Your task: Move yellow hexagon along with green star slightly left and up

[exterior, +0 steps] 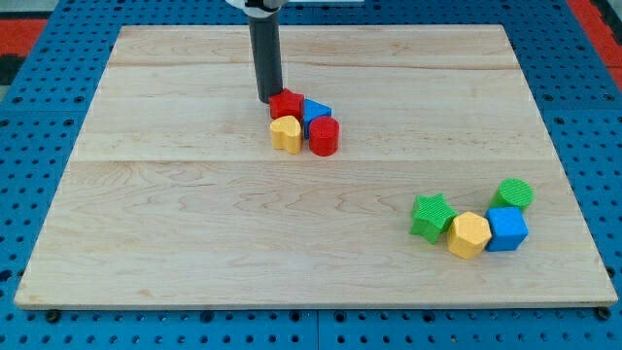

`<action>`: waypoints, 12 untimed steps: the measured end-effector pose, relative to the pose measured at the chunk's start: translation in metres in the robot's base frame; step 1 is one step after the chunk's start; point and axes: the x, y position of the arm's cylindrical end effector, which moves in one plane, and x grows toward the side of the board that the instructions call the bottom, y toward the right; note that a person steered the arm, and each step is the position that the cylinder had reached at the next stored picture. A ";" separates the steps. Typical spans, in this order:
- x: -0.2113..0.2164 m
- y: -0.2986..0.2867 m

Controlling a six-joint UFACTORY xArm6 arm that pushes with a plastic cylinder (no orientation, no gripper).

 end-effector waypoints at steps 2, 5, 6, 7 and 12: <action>0.005 -0.030; 0.191 0.008; 0.256 0.106; 0.260 0.214; 0.224 0.271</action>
